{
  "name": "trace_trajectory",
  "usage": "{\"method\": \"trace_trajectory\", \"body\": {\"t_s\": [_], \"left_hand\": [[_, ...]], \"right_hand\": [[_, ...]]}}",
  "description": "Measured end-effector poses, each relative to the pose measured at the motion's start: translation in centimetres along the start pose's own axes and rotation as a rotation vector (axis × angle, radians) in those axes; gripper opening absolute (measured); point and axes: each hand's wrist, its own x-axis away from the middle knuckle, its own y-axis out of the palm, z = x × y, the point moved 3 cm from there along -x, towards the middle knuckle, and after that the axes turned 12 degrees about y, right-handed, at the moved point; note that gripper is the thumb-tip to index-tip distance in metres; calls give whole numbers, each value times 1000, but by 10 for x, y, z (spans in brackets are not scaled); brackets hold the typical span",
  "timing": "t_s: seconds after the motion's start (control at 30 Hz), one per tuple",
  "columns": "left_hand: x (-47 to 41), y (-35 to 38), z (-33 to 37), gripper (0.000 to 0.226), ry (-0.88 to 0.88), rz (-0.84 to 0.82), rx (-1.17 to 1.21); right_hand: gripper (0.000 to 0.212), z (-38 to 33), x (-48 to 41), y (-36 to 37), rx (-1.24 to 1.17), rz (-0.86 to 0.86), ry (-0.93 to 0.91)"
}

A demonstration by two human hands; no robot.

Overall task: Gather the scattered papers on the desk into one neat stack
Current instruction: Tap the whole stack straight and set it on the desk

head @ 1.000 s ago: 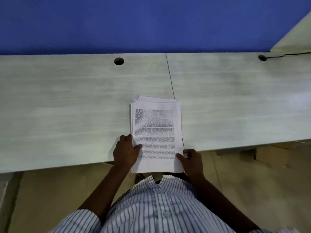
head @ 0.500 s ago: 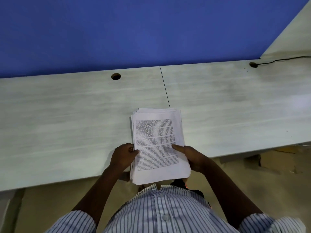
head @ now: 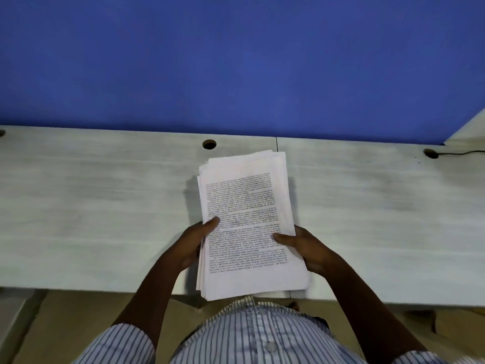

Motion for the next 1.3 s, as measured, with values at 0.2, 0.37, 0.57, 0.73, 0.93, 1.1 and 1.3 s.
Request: {"method": "trace_trajectory", "body": {"t_s": [0.2, 0.37, 0.57, 0.73, 0.93, 1.1, 1.3], "left_hand": [[-22, 26, 34, 54, 230, 101, -116], [-25, 51, 50, 33, 421, 232, -243], [-28, 69, 74, 30, 529, 402, -258], [-26, 68, 88, 67, 610, 361, -320], [-21, 79, 100, 79, 666, 291, -321], [-21, 70, 99, 74, 649, 350, -282], [-30, 76, 102, 55, 613, 320, -326]], "right_hand": [[39, -43, -5, -7, 56, 23, -62], [46, -76, -5, -14, -54, 281, -304], [36, -100, 7, -21, 42, 442, -542], [36, -98, 8, -25, 96, 443, -524], [34, -92, 8, -28, 59, 395, -525], [49, -93, 2, -20, -18, 431, -590], [26, -99, 1, -27, 40, 427, -533]]}}
